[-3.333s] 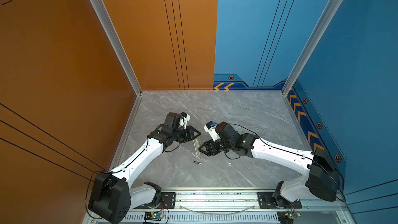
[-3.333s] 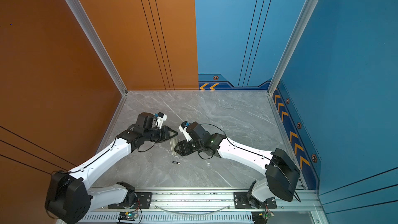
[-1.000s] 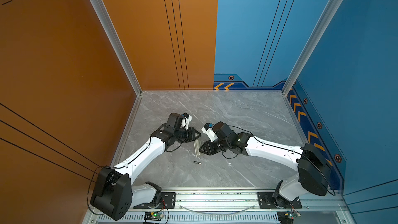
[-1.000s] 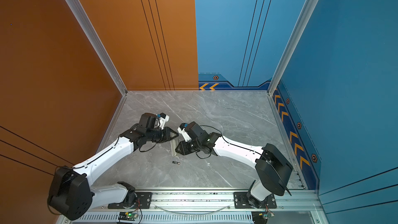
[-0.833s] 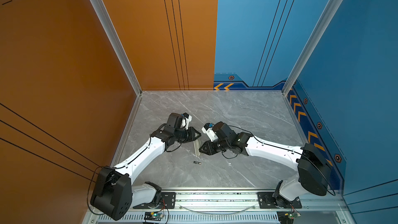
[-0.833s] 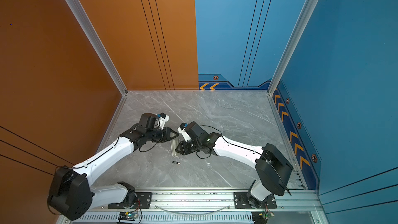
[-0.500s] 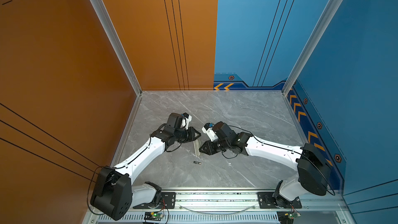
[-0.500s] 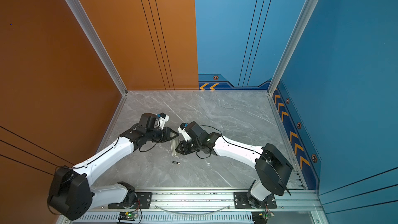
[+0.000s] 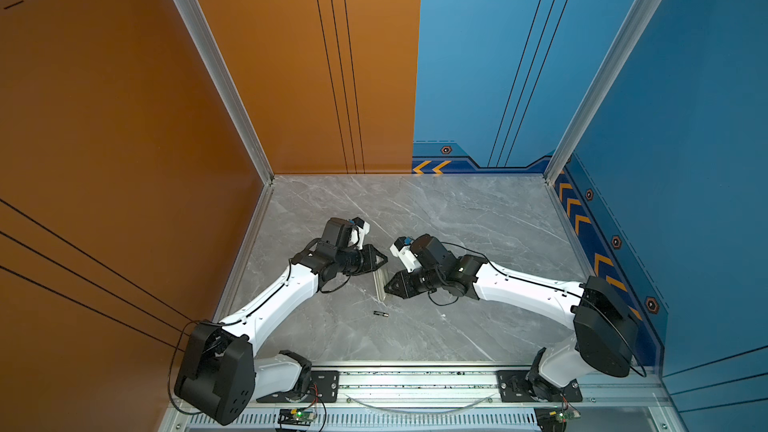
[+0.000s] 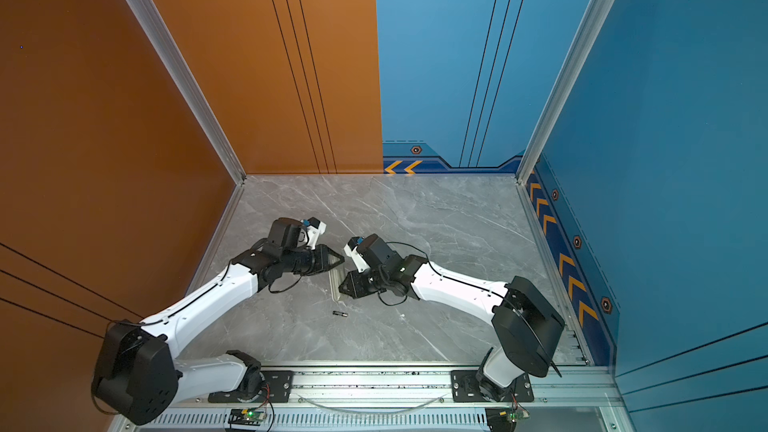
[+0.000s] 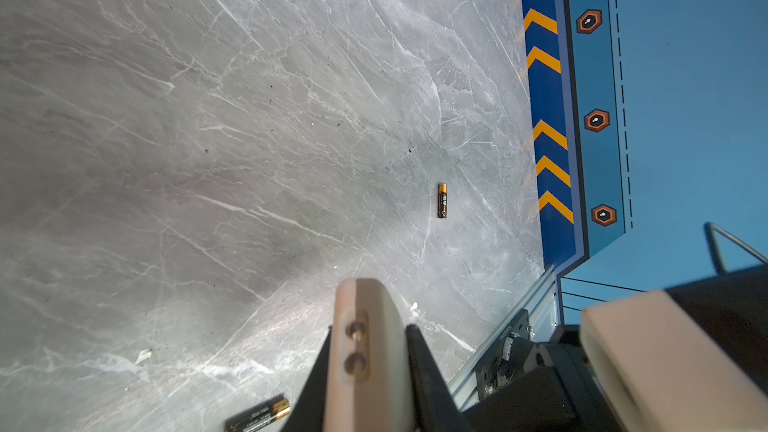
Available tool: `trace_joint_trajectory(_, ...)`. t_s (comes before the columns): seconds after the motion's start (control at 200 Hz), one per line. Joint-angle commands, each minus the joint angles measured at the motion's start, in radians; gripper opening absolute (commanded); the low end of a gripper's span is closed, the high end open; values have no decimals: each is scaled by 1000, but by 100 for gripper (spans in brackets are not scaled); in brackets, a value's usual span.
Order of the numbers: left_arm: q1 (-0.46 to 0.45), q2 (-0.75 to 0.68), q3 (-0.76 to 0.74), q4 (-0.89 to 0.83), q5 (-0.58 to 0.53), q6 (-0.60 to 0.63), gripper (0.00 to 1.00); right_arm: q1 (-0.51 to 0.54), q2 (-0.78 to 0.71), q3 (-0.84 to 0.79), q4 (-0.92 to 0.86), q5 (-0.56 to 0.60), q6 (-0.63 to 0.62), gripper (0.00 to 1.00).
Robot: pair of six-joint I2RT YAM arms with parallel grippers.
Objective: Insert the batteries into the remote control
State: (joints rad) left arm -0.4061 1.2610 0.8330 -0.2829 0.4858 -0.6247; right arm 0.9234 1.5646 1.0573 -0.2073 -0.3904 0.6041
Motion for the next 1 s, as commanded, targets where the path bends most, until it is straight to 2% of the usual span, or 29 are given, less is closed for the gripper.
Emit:
trace_joint_trajectory(0.0, 4, 4, 32, -18, 6, 13, 0, -4, 3, 14, 35, -16, -1, 20)
trace_joint_trajectory(0.991, 38, 10, 43, -16, 11, 12, 0, -9, 16, 16, 56, -35, 20, 20)
